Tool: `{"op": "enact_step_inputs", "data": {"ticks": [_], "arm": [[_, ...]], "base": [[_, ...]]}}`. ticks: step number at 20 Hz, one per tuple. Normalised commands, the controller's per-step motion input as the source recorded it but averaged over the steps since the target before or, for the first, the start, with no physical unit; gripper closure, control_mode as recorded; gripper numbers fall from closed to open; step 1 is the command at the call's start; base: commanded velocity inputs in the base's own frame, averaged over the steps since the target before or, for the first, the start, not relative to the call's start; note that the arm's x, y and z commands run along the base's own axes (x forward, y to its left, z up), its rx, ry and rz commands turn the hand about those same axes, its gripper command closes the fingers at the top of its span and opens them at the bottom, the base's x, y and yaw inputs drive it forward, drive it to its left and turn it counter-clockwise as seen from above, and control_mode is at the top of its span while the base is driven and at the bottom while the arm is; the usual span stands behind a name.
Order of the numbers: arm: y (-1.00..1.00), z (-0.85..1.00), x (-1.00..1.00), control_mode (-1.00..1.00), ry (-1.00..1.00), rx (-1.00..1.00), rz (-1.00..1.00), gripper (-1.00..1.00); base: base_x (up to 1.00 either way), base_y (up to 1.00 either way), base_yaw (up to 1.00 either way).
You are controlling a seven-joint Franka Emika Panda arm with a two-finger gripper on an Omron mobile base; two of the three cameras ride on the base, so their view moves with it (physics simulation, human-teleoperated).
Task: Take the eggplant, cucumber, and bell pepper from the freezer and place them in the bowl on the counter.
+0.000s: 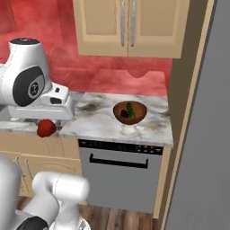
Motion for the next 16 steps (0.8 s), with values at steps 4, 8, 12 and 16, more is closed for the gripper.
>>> {"op": "enact_step_inputs", "data": {"ticks": [4, 8, 12, 16], "arm": [[0.00, 0.00, 0.00, 1.00, 0.00, 0.00, 0.00, 1.00], [0.00, 0.00, 0.00, 1.00, 0.00, 0.00, 0.00, 1.00], [0.00, 0.00, 0.00, 1.00, 0.00, 0.00, 0.00, 1.00], [0.00, 0.00, 0.00, 1.00, 0.00, 0.00, 0.00, 1.00]], "base": [[0.45, 0.04, 0.00], [0.53, -0.06, 0.01], [0.52, -0.34, 0.10], [0.68, -0.34, 0.10]]}}
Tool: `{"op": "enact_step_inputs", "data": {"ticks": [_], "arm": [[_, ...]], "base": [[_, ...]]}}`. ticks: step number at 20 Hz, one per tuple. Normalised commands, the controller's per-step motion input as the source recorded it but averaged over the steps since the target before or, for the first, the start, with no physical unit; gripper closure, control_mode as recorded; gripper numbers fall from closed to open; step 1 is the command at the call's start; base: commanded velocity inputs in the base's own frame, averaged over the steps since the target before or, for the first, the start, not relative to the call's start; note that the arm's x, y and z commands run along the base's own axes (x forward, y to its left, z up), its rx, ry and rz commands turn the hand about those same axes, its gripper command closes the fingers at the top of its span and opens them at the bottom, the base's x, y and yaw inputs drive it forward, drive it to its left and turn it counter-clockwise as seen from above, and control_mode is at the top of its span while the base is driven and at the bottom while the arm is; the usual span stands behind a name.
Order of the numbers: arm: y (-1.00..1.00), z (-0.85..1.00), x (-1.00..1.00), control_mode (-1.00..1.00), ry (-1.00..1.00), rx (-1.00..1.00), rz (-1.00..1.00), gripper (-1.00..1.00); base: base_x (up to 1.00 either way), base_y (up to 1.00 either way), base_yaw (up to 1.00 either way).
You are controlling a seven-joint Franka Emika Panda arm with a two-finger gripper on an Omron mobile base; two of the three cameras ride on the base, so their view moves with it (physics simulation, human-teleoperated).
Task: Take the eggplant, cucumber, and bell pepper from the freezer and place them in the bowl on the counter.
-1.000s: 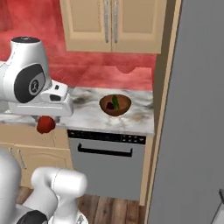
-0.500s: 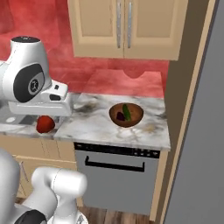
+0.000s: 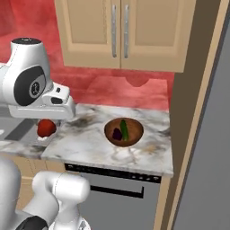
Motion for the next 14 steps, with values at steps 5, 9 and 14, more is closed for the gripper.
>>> {"op": "enact_step_inputs", "data": {"ticks": [5, 9, 14], "arm": [[0.00, 0.00, 0.00, 1.00, 0.00, 0.00, 0.00, 1.00], [0.00, 0.00, 0.00, 1.00, 0.00, 0.00, 0.00, 1.00], [0.00, 0.00, 0.00, 1.00, 0.00, 0.00, 0.00, 1.00]], "base": [[0.45, -0.40, 0.09], [0.18, -0.56, 0.01], [0.24, -0.49, 0.00]]}}
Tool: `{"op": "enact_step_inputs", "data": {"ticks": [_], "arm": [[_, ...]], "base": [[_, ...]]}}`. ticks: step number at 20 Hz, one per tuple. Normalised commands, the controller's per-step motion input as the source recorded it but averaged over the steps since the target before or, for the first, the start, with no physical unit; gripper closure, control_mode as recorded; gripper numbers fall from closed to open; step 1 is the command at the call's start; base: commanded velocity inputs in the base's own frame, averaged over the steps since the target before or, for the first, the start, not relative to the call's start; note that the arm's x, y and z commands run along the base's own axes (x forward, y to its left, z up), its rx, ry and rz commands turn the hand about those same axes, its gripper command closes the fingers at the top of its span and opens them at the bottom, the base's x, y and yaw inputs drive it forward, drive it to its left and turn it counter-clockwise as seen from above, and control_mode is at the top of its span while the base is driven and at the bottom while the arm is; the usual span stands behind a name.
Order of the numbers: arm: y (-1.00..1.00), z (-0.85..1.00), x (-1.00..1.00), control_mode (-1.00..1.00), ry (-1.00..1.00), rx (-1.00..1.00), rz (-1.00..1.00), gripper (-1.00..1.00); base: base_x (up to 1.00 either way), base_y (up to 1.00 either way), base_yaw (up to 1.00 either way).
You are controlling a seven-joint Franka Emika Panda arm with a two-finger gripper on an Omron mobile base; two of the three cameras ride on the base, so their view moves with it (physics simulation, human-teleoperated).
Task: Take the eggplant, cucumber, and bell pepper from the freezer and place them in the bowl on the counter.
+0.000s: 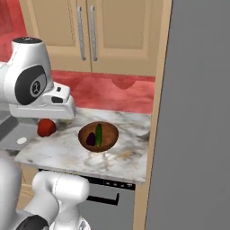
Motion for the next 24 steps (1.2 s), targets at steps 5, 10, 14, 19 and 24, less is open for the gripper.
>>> {"op": "enact_step_inputs", "data": {"ticks": [5, 10, 14, 19, 24], "arm": [[-0.07, 0.00, 0.23, -1.00, 0.00, 0.00, 0.00, 1.00], [-0.02, -0.06, 0.84, -1.00, 0.00, 0.00, 0.00, 1.00], [0.00, -0.20, 0.90, -1.00, 0.00, 0.00, 0.00, 1.00], [0.00, -0.60, 0.60, -1.00, -0.02, 0.00, -0.01, 1.00], [0.00, -0.78, 0.39, -1.00, -0.06, 0.00, -0.02, 1.00]], "base": [[0.21, -0.25, 0.00], [0.00, 0.00, 0.00], [0.00, 0.00, 0.00], [0.00, 0.00, 0.00], [0.00, 0.00, 0.00]]}}
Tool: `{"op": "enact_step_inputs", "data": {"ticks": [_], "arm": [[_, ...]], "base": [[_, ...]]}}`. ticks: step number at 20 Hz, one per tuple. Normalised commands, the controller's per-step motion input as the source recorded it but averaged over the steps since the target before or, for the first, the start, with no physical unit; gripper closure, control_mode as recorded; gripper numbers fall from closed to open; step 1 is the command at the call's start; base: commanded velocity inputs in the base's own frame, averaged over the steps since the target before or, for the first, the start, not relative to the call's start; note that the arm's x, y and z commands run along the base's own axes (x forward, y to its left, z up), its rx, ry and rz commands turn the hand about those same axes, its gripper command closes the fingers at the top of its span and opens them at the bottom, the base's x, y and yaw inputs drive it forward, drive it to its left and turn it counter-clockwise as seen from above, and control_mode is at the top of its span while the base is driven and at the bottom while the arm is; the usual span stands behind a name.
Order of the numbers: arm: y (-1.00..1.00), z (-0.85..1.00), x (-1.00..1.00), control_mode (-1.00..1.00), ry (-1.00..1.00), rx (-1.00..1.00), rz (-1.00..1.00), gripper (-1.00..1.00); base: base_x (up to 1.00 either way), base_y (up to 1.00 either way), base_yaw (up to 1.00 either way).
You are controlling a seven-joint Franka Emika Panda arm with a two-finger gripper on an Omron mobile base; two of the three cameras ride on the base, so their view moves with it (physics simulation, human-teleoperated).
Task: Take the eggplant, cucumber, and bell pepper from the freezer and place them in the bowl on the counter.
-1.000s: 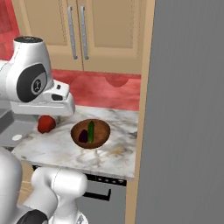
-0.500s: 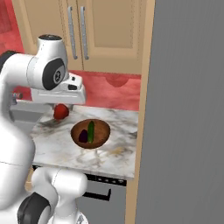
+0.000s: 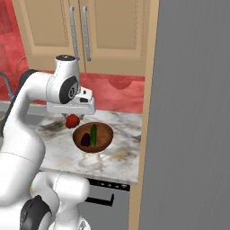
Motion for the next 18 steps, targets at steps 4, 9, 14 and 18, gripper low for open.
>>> {"op": "enact_step_inputs", "data": {"ticks": [4, 9, 14, 18], "arm": [[0.00, -0.61, 0.48, -1.00, 0.00, 0.00, -0.03, 1.00], [-0.03, -0.38, 0.50, -1.00, 0.00, 0.00, -0.04, 1.00], [-0.20, -0.12, 0.21, -1.00, 0.00, 0.00, -0.05, 1.00], [-0.14, -0.15, 0.34, -1.00, 0.00, 0.00, -0.07, 1.00]], "base": [[0.00, 0.00, 0.00], [0.00, 0.00, 0.00], [0.00, 0.00, 0.00], [0.00, 0.00, 0.00]]}}
